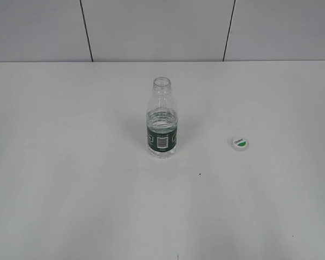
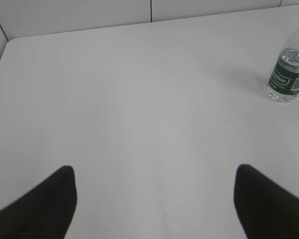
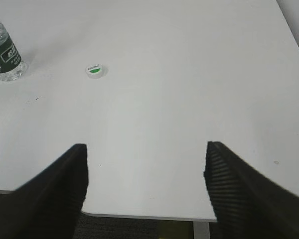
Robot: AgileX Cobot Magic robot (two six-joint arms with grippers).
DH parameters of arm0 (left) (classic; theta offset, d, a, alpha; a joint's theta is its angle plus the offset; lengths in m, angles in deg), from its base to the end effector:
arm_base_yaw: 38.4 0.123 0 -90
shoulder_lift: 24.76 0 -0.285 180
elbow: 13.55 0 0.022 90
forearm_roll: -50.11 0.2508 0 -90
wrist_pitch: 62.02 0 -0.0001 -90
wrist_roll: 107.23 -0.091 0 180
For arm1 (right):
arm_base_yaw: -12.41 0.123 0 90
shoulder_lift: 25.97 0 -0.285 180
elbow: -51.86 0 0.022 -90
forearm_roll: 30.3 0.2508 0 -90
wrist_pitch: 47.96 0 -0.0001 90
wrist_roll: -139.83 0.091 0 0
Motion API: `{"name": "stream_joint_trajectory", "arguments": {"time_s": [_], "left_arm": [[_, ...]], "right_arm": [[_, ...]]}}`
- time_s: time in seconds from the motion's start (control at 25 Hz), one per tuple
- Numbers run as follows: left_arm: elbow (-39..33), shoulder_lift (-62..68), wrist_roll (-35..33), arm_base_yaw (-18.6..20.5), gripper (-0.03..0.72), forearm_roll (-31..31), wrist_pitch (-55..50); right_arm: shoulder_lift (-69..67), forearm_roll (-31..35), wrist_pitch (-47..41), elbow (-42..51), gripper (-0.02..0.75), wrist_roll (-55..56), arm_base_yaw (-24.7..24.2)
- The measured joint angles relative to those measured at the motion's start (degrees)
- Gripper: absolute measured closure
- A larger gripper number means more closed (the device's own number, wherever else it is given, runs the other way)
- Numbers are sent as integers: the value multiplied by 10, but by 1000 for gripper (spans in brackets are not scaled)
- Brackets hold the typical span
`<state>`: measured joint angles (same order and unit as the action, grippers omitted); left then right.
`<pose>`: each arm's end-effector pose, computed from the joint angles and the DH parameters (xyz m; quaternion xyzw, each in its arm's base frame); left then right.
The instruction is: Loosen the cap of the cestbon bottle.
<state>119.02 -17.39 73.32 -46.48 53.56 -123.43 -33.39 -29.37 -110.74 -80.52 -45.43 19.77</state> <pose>-0.0081 0.0060 0.2819 0.0540 0.8469 -0.0098 0.5289 -0.0093 0.0001 0.2790 -0.0947 0.8511 0.0176 0.5161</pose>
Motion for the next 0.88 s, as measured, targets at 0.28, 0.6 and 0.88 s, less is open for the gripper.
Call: {"name": "stream_joint_trajectory", "arguments": {"time_s": [0.28, 0.6, 0.88], "left_arm": [[0, 0, 0, 0, 104, 0, 0], [0, 0, 0, 0, 104, 0, 0], [0, 0, 0, 13, 104, 1, 0]], "right_arm": [[0, -2, 0, 0, 182, 0, 0], [0, -2, 0, 0, 182, 0, -2], [0, -2, 0, 0, 182, 0, -41]]}}
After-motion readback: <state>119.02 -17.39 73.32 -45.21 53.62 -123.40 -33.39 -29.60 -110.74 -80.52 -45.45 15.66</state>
